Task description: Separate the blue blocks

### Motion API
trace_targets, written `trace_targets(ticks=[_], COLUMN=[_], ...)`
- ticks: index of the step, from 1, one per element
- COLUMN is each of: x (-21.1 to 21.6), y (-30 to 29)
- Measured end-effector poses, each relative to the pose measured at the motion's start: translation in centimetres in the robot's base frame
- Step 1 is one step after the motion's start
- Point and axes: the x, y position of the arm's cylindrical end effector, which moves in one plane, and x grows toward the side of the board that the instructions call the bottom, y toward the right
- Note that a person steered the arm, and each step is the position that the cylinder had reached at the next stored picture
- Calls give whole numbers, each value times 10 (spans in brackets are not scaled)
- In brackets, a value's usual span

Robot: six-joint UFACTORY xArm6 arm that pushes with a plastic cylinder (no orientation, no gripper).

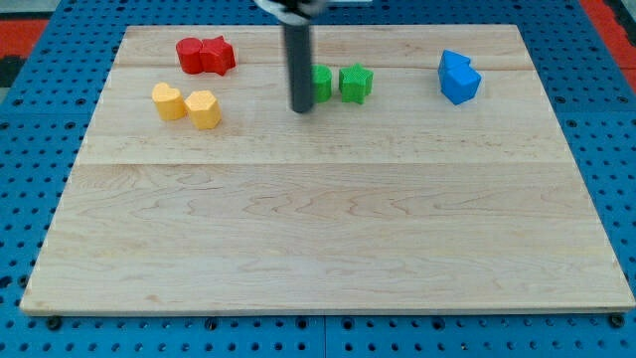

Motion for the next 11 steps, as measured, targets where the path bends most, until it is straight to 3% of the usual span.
trace_targets(ticks=[1, 2, 3, 4, 5, 6, 8, 10, 11], x=[4, -21, -49, -42, -35, -24, -181, -139, -100], y=[148, 233, 220, 135, 107, 184, 172, 102, 113])
